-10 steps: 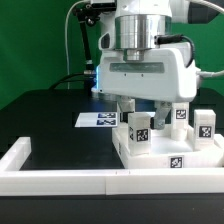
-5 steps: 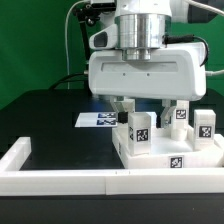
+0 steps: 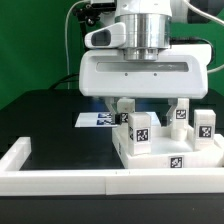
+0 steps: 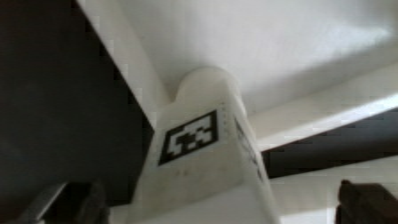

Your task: Assemble square table

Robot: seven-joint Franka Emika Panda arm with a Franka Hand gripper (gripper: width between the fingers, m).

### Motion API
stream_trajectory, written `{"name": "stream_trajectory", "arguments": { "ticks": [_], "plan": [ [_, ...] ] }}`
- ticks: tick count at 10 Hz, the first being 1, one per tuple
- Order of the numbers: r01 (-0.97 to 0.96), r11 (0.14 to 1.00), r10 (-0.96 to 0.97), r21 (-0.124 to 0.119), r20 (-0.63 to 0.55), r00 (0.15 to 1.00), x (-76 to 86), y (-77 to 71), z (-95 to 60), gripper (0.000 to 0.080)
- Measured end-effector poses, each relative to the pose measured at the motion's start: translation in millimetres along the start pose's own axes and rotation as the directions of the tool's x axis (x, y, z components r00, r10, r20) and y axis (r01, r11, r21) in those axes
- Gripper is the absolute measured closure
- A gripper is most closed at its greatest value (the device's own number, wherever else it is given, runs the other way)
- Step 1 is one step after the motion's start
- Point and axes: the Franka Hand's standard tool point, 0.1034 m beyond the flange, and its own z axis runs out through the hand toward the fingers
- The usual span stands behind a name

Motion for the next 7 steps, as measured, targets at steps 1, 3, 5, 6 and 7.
{"name": "stream_trajectory", "arguments": {
  "ticks": [1, 3, 5, 6, 7],
  "plan": [
    [0.072, 0.997, -0.072, -0.001, 0.0, 0.997, 0.4, 0.9, -0.2, 0.0151],
    [0.219, 0.976, -0.219, -0.009, 0.002, 0.976, 0.8, 3.0, -0.1, 0.0151],
    [0.365, 0.931, -0.364, -0.025, 0.01, 0.931, 1.3, 4.9, 0.0, 0.0151],
    [0.393, 0.919, -0.393, -0.028, 0.013, 0.92, 1.3, 5.3, 0.1, 0.0151],
    [0.386, 0.922, -0.385, -0.029, 0.013, 0.923, 1.3, 5.5, 0.3, 0.0162]
  ]
}}
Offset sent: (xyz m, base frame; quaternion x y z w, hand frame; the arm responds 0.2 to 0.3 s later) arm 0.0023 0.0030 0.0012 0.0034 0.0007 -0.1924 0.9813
